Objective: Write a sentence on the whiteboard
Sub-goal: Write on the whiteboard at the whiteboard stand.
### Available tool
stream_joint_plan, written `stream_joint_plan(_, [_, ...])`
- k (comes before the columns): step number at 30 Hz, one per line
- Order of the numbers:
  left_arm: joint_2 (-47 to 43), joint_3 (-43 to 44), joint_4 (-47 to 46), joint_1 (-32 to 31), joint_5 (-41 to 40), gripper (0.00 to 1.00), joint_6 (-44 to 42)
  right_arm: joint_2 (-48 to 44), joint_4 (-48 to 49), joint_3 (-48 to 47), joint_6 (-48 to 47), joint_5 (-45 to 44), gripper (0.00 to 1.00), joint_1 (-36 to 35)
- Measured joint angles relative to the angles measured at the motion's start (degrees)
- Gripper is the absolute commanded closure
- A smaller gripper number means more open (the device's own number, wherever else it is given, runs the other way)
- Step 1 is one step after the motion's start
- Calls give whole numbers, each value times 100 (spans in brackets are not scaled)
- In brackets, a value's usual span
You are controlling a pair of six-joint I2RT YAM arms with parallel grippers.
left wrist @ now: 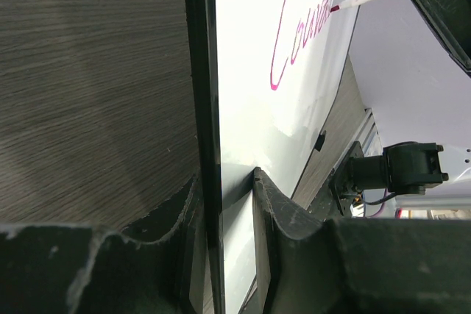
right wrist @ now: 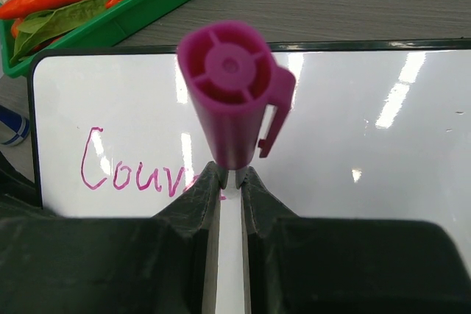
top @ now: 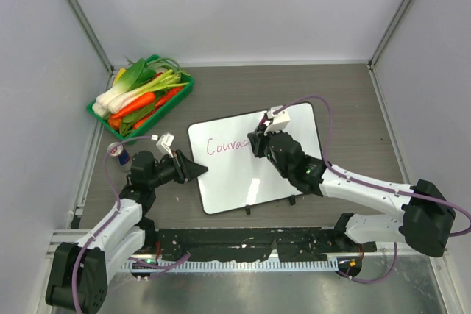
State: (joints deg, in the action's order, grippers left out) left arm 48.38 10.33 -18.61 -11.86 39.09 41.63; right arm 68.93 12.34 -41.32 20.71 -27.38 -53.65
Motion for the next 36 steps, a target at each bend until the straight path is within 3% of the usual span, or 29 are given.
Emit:
stream_joint_plan(18, [0, 0, 2, 0, 2, 100, -2, 192, -94, -293, -4, -136, 99, 98])
stream_joint_plan(36, [0, 0, 2, 0, 0, 100, 0, -133, -175, 68, 55, 101, 99, 101])
